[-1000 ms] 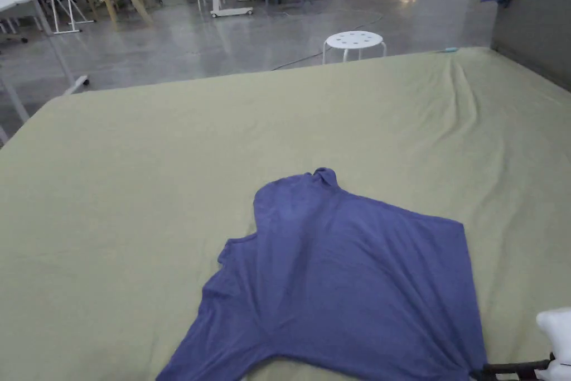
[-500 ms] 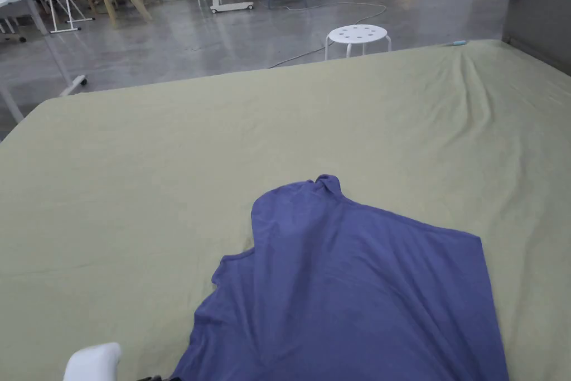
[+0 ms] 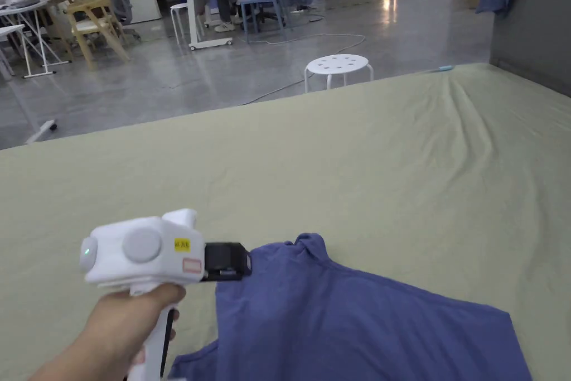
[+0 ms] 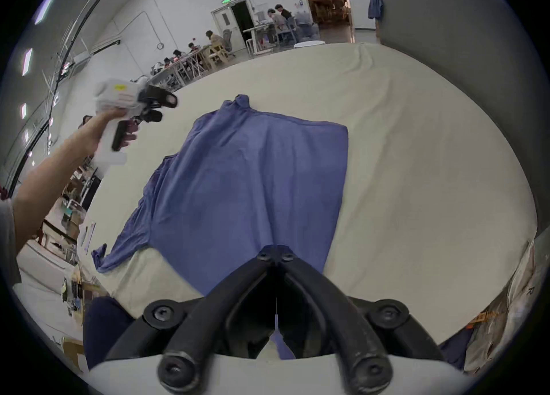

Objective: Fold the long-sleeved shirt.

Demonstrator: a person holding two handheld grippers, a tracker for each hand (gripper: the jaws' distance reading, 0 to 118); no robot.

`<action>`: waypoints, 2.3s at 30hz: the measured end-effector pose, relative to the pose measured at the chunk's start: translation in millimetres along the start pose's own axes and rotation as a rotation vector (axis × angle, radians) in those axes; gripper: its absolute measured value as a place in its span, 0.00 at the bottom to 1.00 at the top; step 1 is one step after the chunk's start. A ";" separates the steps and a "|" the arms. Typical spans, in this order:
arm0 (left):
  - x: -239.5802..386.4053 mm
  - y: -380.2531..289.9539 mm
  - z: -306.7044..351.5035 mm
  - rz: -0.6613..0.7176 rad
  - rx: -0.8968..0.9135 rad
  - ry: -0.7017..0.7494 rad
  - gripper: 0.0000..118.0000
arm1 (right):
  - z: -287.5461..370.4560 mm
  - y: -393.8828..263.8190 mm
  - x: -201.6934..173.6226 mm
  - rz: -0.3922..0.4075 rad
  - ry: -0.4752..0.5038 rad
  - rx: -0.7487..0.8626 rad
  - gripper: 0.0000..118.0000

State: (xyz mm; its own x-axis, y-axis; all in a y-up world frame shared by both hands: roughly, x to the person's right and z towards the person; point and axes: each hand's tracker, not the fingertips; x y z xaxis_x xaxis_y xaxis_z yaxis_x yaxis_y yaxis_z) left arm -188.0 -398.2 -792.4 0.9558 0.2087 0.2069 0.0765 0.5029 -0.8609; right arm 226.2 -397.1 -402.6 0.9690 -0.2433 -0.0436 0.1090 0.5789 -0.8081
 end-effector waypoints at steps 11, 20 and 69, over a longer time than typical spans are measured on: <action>16.5 7.0 -113.1 -0.302 -0.117 0.280 0.02 | -62.6 52.1 55.0 0.013 -0.134 -0.051 0.00; 25.1 30.7 -59.0 -0.260 -0.002 0.252 0.01 | -178.8 197.3 84.4 0.047 -0.194 -0.052 0.99; 40.8 54.4 672.3 -0.096 0.838 0.272 0.01 | 351.5 425.7 -229.5 0.448 -0.160 0.646 0.00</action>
State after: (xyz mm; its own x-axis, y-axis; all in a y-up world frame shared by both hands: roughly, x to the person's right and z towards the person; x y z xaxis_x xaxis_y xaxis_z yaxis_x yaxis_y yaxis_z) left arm -335.5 201.6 -518.4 0.9985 -0.0195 0.0510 0.0294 0.9794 -0.2000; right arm 128.3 178.8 -530.1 0.9658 0.2051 -0.1585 -0.2383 0.9431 -0.2318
